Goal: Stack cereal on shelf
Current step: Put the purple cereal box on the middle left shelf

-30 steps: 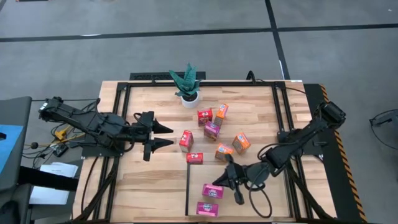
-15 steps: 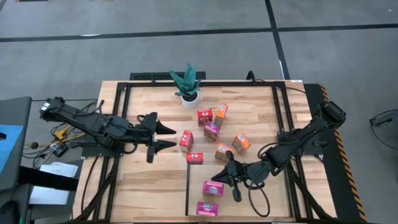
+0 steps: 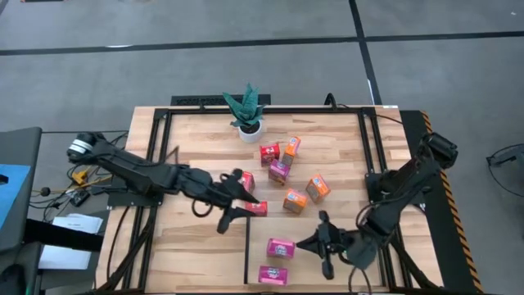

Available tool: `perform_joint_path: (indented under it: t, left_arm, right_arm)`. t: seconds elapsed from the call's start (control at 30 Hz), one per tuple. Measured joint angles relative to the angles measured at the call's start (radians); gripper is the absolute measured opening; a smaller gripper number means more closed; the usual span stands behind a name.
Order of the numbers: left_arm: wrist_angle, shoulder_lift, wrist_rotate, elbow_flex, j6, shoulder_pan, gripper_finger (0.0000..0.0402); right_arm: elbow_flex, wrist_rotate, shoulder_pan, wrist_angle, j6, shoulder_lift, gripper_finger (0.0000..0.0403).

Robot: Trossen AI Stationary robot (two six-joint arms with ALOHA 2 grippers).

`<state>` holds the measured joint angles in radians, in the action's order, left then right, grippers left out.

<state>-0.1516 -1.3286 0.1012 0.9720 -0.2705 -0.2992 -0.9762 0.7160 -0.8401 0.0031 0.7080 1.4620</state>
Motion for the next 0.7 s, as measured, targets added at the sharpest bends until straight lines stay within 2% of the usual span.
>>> perform_joint_path:
  t: [0.17, 0.33, 0.6, 0.7]
  left_arm:
    - [-0.052, -0.077, -0.074, 0.000, -0.003, 0.014, 0.0117]
    - [-0.088, -0.120, -0.144, 0.000, -0.006, 0.019, 0.0067]
    - [-0.087, -0.125, -0.220, 0.000, -0.025, 0.019, 0.0019]
    - [-0.087, -0.125, -0.246, 0.000, -0.031, 0.019, 0.0006]
  right_arm:
    - [0.000, 0.041, -0.054, -0.014, 0.075, 0.000, 0.0011]
    - [-0.001, 0.046, -0.061, 0.004, 0.108, 0.026, 0.0012]
    - [-0.007, 0.000, -0.002, 0.166, 0.063, 0.147, 0.0020]
    - [-0.033, -0.011, 0.020, 0.160, 0.030, 0.163, 0.0014]
